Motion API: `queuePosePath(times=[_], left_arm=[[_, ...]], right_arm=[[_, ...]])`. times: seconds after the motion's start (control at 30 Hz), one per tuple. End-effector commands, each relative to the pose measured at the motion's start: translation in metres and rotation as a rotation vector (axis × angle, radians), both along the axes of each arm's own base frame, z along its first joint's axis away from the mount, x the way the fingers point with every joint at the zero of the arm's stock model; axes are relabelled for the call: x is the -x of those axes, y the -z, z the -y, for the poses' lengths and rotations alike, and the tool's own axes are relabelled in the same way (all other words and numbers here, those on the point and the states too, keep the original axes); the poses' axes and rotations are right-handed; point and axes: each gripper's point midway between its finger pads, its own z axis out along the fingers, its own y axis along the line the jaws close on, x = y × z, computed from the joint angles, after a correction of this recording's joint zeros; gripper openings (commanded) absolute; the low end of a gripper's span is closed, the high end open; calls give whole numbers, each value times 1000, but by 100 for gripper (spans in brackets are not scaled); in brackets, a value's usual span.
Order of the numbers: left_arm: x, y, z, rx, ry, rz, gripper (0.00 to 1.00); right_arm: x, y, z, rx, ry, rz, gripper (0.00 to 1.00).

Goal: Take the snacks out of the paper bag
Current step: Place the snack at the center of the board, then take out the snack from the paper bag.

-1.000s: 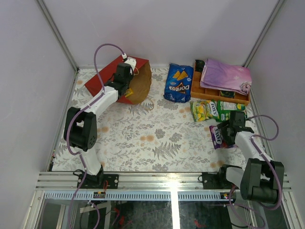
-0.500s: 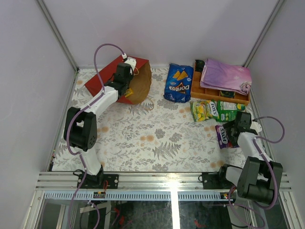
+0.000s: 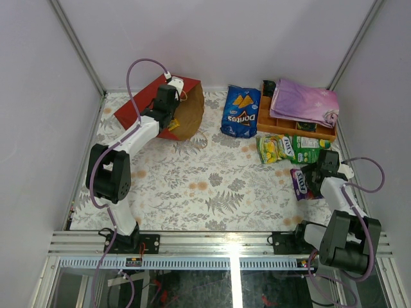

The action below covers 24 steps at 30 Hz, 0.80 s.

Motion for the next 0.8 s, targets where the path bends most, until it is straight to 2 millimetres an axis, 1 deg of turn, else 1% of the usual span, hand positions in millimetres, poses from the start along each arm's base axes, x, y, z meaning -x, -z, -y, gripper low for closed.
queuePosePath(times=[0.0,0.1,0.17,0.23,0.27,0.33,0.4,0.43,0.47,0.5,0.53,0.57,0.63,0.7,0.73,0.77], left_arm=[[-2,-8,1,22,-2,10,0],[-1,-11,6,35,14,15,0],[1,-16,11,44,25,24,0],[4,-22,14,50,35,41,0],[5,-27,15,55,38,53,0],[7,-35,17,71,45,72,0],[10,-45,20,90,54,94,0],[11,-47,20,96,56,103,0],[13,-50,20,103,57,112,0],[16,-51,20,110,53,118,0],[19,-50,19,114,51,120,0],[21,-49,18,119,47,120,0],[25,-47,18,130,43,117,0],[29,-44,20,145,45,109,0],[31,-41,22,147,49,102,0],[33,-41,24,150,53,102,0]], right_arm=[[-2,-19,4,17,13,42,78],[-8,-38,2,16,12,101,78],[-16,-46,-3,-2,-5,123,78],[-28,-55,-9,-16,-16,188,79],[-35,-63,-13,-17,-15,229,79],[-52,-91,-25,32,-50,328,80],[-66,-126,-44,115,-103,435,81],[-73,-145,-63,155,-155,495,82],[-78,-159,-79,178,-192,544,83],[-85,-172,-97,182,-236,591,83],[-90,-179,-119,171,-293,623,83],[-99,-182,-143,149,-354,650,83],[-118,-185,-200,51,-496,699,81],[-134,-184,-264,-66,-659,724,79],[-144,-172,-299,-97,-746,704,77],[-147,-179,-329,-132,-812,723,77]])
